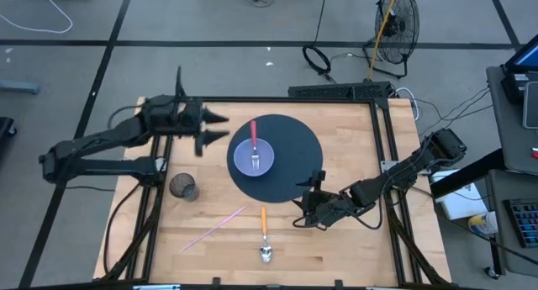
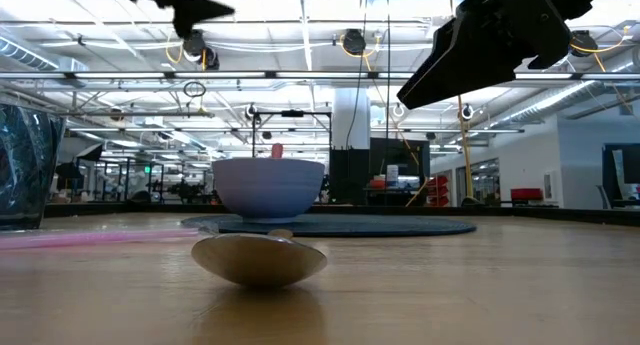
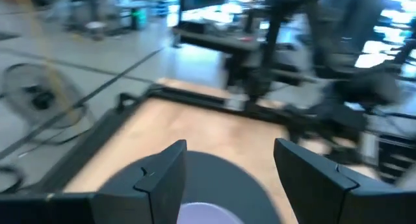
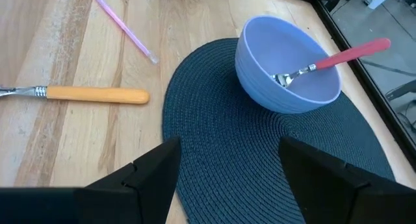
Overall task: Pick & Place Utensil
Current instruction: Put the yellow spoon into the purple bowl on the mat
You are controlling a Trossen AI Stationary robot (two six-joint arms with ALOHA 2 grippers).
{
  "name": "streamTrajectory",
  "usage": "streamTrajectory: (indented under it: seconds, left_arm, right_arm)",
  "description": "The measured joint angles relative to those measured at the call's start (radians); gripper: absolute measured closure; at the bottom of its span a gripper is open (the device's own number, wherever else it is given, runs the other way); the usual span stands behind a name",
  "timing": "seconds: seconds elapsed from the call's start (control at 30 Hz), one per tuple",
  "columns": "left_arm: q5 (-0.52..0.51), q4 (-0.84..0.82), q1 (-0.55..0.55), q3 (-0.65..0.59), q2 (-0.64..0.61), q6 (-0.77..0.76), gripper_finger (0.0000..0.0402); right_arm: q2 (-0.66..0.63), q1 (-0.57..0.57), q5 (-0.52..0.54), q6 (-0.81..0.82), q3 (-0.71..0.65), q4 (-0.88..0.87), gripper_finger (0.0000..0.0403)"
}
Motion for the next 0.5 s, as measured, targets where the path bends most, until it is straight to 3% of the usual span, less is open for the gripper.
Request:
streamTrajectory:
  seconds: [0.1,0.2,0.5]
  left_arm:
    - [-0.003,-0.045,-0.136,0.0,-0.033,0.0,0.0165]
    - [-0.079,-0.086,-0.298,0.0,-0.028,-0.004,0.0165]
    - [-0.543,-0.048,-0.755,0.0,0.171,-0.046,0.0165]
  right_arm:
    - [0.0,-0.001,-0.032,-0.038,0.0,0.021,0.0149]
    - [0.001,-0.001,-0.09,-0.097,0.0,0.076,0.0149]
    - [0.001,0.0,-0.134,-0.157,0.0,0.134,0.0149]
